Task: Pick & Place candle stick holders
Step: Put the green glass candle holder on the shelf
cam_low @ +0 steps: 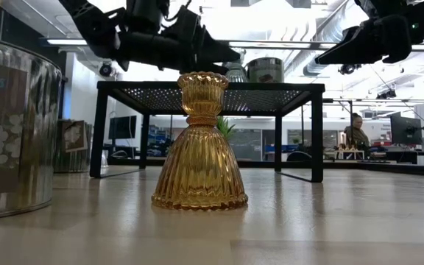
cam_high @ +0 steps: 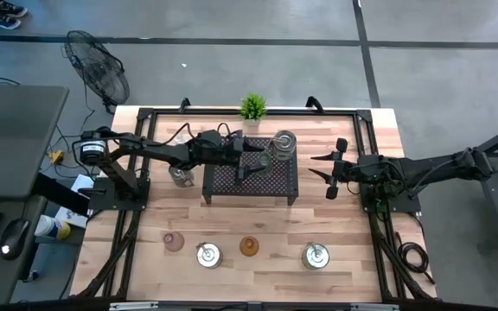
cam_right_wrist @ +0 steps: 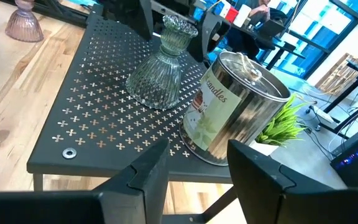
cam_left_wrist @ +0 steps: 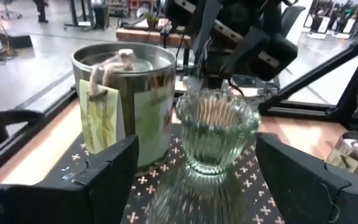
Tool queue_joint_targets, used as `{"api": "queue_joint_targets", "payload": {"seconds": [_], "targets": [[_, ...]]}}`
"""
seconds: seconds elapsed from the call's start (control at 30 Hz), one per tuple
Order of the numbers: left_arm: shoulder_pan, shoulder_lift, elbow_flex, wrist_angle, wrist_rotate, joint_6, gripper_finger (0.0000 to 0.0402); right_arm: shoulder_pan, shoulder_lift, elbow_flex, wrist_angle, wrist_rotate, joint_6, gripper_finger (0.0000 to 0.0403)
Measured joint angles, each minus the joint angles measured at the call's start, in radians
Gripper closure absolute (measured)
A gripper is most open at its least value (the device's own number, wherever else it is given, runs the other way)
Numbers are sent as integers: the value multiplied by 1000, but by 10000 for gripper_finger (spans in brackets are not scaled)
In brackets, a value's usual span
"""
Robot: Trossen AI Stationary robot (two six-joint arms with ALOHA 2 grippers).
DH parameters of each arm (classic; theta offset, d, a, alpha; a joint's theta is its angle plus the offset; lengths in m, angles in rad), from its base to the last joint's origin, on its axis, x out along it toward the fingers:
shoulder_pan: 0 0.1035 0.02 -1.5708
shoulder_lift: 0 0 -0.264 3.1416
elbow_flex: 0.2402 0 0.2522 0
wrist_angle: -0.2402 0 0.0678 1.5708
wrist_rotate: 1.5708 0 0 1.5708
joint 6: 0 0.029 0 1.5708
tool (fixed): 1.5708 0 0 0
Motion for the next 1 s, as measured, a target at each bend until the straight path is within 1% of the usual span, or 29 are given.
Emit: {"api": "queue_joint_targets", "payload": {"seconds": [0.1, 0.17, 0.27, 0.4, 0.73, 0.83, 1.0], "targets": [[-6, 24, 12, 15, -9, 0, 83, 0, 0, 0, 2, 5, 0, 249], [-6, 35, 16, -6, -8, 1, 83, 0, 0, 0, 2, 8, 0, 249], [-12, 64, 58, 13, 6, 2, 83, 0, 0, 0, 2, 8, 0, 249], [-12, 104, 88, -6, 19, 6, 83, 0, 0, 0, 1, 9, 0, 249], [-12, 106, 98, -1, 0, 1, 84, 0, 0, 0, -20, 9, 5, 249], [-12, 106, 98, -1, -11, -2, 97, 0, 0, 0, -21, 10, 6, 249], [-12, 106, 98, -1, -8, -2, 143, 0, 0, 0, -21, 10, 7, 249]]}}
